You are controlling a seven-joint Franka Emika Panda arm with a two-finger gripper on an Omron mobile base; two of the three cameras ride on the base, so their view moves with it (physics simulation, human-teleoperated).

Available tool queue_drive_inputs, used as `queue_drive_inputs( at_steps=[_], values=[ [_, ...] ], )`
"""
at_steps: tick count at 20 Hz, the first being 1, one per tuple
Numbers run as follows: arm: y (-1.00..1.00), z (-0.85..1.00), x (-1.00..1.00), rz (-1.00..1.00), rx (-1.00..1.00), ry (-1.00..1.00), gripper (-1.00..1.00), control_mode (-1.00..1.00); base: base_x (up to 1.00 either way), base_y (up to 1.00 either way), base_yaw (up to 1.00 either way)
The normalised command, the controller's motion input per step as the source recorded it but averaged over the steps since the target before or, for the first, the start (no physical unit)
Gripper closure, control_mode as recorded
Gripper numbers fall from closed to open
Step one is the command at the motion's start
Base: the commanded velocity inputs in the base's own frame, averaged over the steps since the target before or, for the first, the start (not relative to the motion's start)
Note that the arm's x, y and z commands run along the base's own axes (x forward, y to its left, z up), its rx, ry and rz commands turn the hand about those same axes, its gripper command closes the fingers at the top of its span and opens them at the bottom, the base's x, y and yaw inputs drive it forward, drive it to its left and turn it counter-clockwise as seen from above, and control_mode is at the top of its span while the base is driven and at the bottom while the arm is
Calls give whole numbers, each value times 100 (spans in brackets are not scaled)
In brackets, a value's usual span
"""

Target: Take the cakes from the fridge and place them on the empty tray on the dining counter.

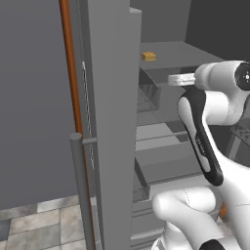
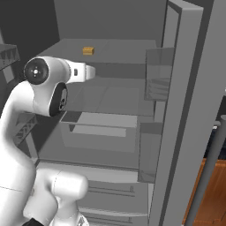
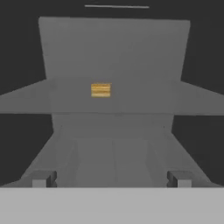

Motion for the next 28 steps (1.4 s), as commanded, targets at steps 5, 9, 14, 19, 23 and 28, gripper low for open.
queue_drive_inputs(
  at_steps=[5, 9, 14, 19, 23, 28],
  values=[
    [0, 23, 0, 19, 0, 0, -100, -100, 0, 0, 0],
    [1, 29, 0, 9, 0, 0, -100, -100, 0, 0, 0],
    [5, 23, 0, 1, 0, 12, -100, -100, 0, 0, 0],
    [7, 13, 0, 0, 0, 12, -100, -100, 0, 0, 0],
    [6, 0, 0, 0, 0, 0, -100, -100, 0, 0, 0],
    [10, -3, 0, 0, 0, 3, -100, -100, 0, 0, 0]
  ],
)
